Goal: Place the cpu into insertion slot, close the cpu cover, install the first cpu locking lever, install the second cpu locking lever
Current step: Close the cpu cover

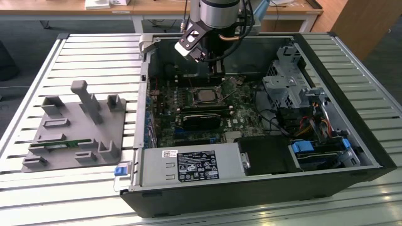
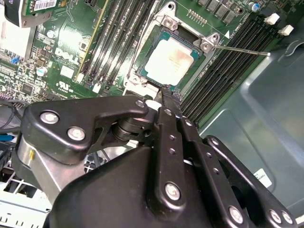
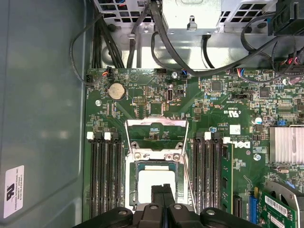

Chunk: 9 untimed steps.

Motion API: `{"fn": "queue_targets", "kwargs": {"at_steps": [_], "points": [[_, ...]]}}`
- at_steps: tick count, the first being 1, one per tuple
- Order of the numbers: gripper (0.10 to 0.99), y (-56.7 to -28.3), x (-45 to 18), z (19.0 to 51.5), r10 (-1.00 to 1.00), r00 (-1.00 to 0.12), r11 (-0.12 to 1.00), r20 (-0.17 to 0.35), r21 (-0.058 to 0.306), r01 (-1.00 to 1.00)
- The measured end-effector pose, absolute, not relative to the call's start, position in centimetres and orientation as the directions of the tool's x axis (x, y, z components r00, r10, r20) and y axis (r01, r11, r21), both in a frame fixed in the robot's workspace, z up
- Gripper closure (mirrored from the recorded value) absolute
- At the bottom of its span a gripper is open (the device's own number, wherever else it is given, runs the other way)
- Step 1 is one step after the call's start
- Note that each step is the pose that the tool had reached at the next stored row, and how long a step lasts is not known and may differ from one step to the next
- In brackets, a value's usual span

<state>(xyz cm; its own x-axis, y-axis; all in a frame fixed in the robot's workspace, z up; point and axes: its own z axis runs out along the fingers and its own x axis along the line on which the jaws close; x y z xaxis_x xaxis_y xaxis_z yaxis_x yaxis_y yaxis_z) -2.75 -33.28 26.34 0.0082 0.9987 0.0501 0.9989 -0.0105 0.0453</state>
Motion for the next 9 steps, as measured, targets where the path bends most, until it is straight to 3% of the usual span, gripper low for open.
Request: {"fn": "queue_targets", "kwargs": {"at_steps": [9], "points": [[0.980, -33.28, -2.76, 26.74, 0.999, 0.008, -0.011, 0.050, 0.045, 0.999]]}}
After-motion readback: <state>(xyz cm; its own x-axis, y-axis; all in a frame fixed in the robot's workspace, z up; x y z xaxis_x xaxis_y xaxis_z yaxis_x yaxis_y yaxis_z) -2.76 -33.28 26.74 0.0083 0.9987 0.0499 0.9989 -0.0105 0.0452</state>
